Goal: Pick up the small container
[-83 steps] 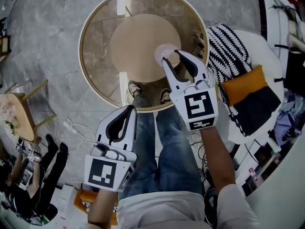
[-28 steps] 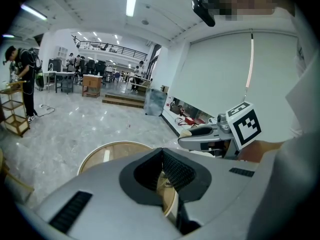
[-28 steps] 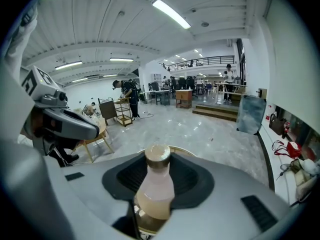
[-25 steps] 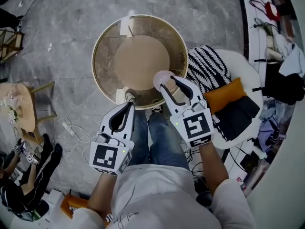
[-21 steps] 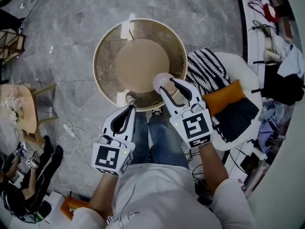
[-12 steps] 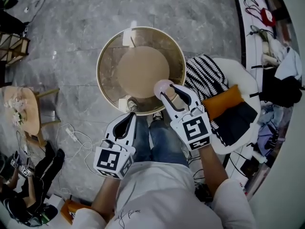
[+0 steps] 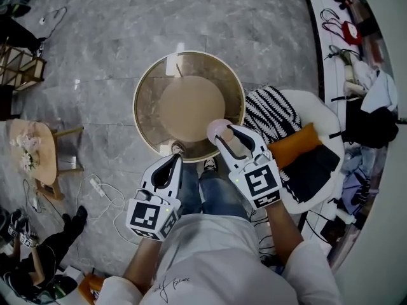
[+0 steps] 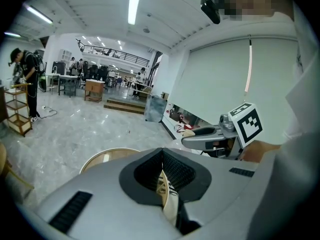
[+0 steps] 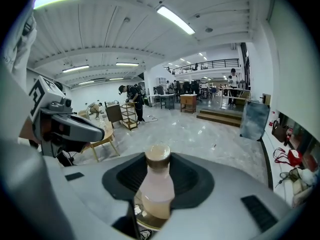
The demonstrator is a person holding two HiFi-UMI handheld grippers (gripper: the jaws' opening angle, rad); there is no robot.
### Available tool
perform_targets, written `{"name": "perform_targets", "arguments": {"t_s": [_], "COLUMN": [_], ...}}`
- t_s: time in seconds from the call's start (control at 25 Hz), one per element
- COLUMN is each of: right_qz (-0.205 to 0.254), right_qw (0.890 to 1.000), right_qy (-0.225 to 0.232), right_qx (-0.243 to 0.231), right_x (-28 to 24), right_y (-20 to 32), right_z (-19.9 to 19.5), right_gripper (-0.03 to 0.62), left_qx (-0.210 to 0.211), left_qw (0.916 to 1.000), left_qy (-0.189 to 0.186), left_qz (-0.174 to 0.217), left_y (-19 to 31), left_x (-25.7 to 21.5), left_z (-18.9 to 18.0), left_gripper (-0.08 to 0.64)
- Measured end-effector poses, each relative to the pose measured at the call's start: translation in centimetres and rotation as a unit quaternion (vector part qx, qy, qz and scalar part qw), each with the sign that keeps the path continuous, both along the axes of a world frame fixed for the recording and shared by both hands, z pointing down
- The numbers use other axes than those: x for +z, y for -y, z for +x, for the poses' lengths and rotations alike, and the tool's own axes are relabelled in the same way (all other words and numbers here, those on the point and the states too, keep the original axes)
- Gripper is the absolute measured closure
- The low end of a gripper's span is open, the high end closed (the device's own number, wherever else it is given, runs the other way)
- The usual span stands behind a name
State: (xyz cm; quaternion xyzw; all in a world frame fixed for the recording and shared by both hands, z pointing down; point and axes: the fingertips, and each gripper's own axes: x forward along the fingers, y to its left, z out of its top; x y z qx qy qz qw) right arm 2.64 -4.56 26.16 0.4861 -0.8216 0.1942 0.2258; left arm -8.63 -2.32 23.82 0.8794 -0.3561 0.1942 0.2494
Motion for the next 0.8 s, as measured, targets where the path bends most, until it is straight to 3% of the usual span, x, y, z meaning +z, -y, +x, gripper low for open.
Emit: {"name": "perform_targets", "arguments": {"t_s": [0.8], "right_qz": [0.023], "right_qw": [0.999], "right_qy": [0.005], "right_qx": [-0.044], "right_x": [-5.8], "right_y": [-3.6], "right_z": [-1.2], "right_gripper": [0.445], "left_qx": [-0.007], "left_qw": [0.9982], "left_qy": [-0.022], "left_qz": [0.056], "left_y": [-2.7], "left_x": [-5.6], "left_z": [0.1], "left_gripper": [0.541]}}
